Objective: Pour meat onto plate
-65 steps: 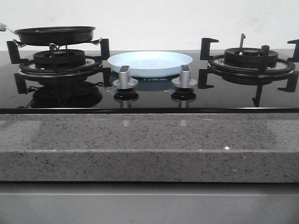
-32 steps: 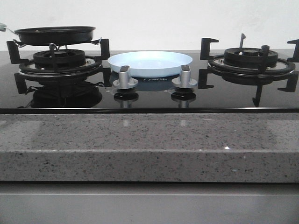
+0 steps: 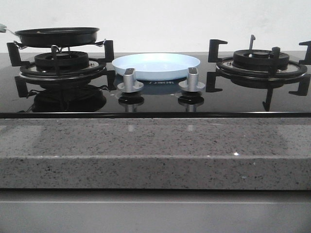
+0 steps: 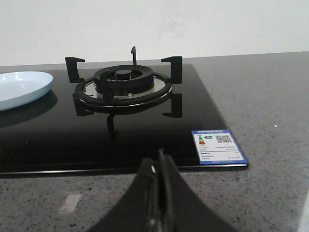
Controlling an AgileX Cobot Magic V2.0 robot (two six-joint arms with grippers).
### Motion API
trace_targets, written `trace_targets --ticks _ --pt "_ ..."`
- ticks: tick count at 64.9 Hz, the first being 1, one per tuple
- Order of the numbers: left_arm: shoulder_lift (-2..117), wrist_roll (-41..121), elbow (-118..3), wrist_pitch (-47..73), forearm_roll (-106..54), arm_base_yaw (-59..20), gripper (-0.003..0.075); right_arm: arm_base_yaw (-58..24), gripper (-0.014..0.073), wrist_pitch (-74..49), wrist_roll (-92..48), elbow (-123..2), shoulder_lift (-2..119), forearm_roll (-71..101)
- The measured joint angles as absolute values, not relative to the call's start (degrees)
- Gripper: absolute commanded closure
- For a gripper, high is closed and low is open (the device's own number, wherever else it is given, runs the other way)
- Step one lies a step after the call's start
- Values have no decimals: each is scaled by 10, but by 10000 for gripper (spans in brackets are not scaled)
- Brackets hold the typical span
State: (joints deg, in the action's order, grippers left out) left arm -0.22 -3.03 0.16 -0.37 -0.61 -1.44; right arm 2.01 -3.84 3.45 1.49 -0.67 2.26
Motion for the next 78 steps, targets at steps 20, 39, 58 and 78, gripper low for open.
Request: trace_targets --ticks 20,39,58,78 --pt "-2 -30 -31 6 -7 -14 741 20 664 -60 34 -15 -7 23" --pt "41 -30 -215 149 -8 -14 741 20 664 -164 34 -186 18 23" --pt "184 -30 -370 271 -8 -14 741 20 664 -274 34 -349 165 32" --pt "289 -30 -390 297 -14 -14 741 20 664 -331 34 -373 294 37"
